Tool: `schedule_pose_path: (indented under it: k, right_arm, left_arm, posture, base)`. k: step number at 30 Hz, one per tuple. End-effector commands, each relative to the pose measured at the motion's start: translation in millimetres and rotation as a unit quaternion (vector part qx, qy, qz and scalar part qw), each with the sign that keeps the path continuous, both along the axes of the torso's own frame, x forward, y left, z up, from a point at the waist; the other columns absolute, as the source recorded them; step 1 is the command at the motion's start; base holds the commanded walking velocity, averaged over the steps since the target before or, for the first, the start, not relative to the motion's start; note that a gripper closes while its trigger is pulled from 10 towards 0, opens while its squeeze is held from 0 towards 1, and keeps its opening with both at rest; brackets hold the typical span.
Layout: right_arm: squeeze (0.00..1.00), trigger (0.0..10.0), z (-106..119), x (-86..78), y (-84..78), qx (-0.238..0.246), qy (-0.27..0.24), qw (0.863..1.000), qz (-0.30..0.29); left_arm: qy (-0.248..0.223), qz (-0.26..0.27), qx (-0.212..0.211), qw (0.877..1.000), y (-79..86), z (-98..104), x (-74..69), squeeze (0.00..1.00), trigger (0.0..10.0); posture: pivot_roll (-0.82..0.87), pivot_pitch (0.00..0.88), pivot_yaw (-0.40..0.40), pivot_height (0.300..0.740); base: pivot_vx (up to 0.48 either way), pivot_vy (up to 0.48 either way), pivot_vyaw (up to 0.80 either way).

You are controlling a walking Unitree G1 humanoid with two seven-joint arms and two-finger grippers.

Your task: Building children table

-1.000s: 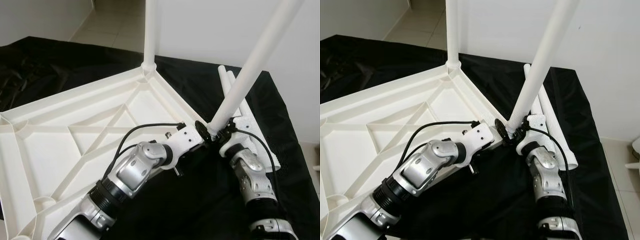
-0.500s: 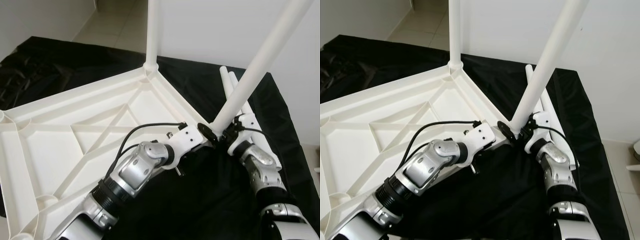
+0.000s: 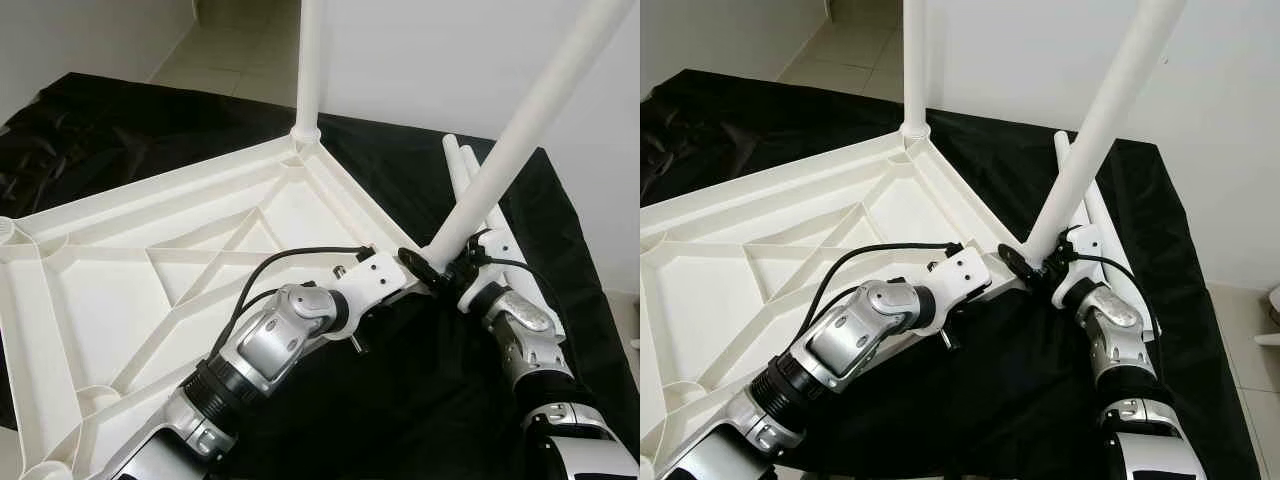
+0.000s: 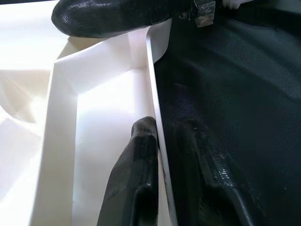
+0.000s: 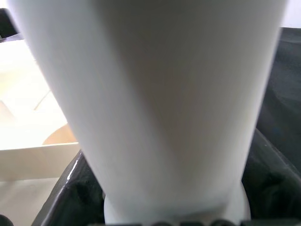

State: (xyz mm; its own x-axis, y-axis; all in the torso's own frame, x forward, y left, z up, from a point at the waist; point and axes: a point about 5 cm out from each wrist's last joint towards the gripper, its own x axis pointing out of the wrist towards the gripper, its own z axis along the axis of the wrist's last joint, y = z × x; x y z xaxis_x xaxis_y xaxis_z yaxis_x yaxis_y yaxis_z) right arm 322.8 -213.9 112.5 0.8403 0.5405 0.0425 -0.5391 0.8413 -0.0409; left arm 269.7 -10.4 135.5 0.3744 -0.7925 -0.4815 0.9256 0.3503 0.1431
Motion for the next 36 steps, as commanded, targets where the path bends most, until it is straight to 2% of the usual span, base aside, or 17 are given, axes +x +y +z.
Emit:
schedule_pose_path:
  k: [1,2,11,16,19,21,27,29,32,33,34,36]
  right_arm:
    - [0.00,0.0,-13,-6.5,-16.2,0.010,0.033,0.999,-0.031]
    - [0.00,10.0,-14,-6.3,-16.2,0.006,0.036,0.999,-0.038]
    - [0.00,10.0,-14,-3.7,-9.1,0.017,0.033,0.997,-0.071]
    - [0.00,10.0,-16,-4.0,-0.6,0.017,0.035,0.993,-0.116]
    - [0.00,10.0,-14,-6.1,13.1,0.026,0.027,0.987,-0.155]
    - [0.00,10.0,-14,-6.1,13.1,0.026,0.027,0.987,-0.155]
    - [0.00,10.0,-10,-7.0,35.2,0.060,0.030,0.973,-0.219]
    - [0.00,10.0,-10,-7.0,35.2,0.060,0.030,0.973,-0.219]
    - [0.00,10.0,-7,-8.0,44.2,0.080,0.025,0.957,-0.277]
    - [0.00,10.0,-7,-8.0,44.2,0.080,0.025,0.957,-0.277]
    - [0.00,10.0,-7,-8.7,48.3,0.079,0.026,0.951,-0.297]
    - [0.00,10.0,-7,-8.7,48.3,0.079,0.026,0.951,-0.297]
  left_arm:
    - [0.075,-0.026,0.041,0.996,2.4,-30,-14.4,0.00,10.0]
    - [0.076,-0.026,0.040,0.996,2.3,-30,-14.5,0.00,10.0]
    - [0.076,-0.027,0.040,0.996,1.9,-30,-15.0,0.00,10.0]
    - [0.078,-0.026,0.039,0.996,1.6,-31,-16.2,0.00,10.0]
    - [0.080,-0.025,0.038,0.996,1.1,-31,-17.2,0.00,10.0]
    - [0.080,-0.025,0.038,0.996,1.1,-31,-17.2,0.00,10.0]
    - [0.079,-0.028,0.039,0.996,0.1,-32,-17.4,0.00,10.0]
    - [0.079,-0.028,0.039,0.996,0.1,-32,-17.4,0.00,10.0]
    - [0.079,-0.030,0.039,0.996,-0.4,-33,-18.1,0.00,10.0]
    - [0.079,-0.030,0.039,0.996,-0.4,-33,-18.1,0.00,10.0]
    - [0.080,-0.030,0.039,0.996,-0.7,-33,-18.5,0.00,10.0]
    - [0.080,-0.030,0.039,0.996,-0.7,-33,-18.5,0.00,10.0]
  posture:
    - [0.02,0.093,-0.044,0.740]
    - [0.02,0.094,-0.044,0.740]
    - [0.02,0.095,-0.044,0.740]
    - [0.02,0.100,-0.050,0.740]
    - [0.02,0.098,-0.056,0.740]
    - [0.02,0.098,-0.056,0.740]
    - [0.02,0.087,-0.061,0.740]
    - [0.02,0.087,-0.061,0.740]
    - [0.02,0.079,-0.060,0.740]
    - [0.02,0.079,-0.060,0.740]
    - [0.02,0.079,-0.057,0.740]
    - [0.02,0.079,-0.057,0.740]
  base:
    - [0.000,0.000,0.00]
    - [0.000,0.000,0.00]
    - [0.000,0.000,0.00]
    - [0.000,0.000,0.00]
    - [0.000,0.000,0.00]
    - [0.000,0.000,0.00]
    - [0.000,0.000,0.00]
    - [0.000,0.000,0.00]
    - [0.000,0.000,0.00]
    - [0.000,0.000,0.00]
    - [0.000,0.000,0.00]
    - [0.000,0.000,0.00]
